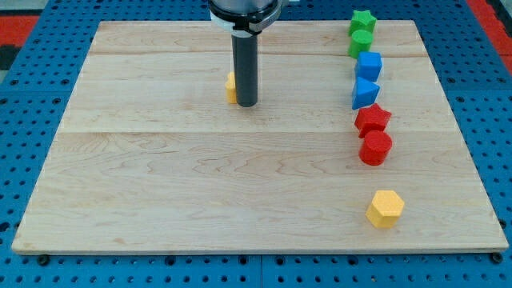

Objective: Push the blue triangle to the right of the blue cube

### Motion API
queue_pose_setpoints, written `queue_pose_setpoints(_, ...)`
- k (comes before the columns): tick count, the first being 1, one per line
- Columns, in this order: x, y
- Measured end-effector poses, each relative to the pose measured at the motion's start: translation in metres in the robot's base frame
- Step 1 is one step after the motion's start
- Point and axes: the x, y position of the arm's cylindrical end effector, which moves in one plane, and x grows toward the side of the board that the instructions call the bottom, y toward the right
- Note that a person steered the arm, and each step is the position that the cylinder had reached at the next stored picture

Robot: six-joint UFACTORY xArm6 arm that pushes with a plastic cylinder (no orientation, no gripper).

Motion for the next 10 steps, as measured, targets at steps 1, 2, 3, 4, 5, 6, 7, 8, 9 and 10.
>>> queue_pose_setpoints(1,0.001,0.002)
queue_pose_setpoints(2,0.008,0.007)
queue_pose_setpoints(3,-0.002,0.085)
queue_pose_setpoints(4,0.002,0.105)
queue_pose_setpoints(5,0.002,0.116)
queue_pose_setpoints(6,0.003,0.132)
queue_pose_setpoints(7,0.003,0.132)
queue_pose_setpoints(8,0.009,0.132)
queue_pose_setpoints(9,0.020,0.132)
queue_pose_setpoints(10,0.020,0.147)
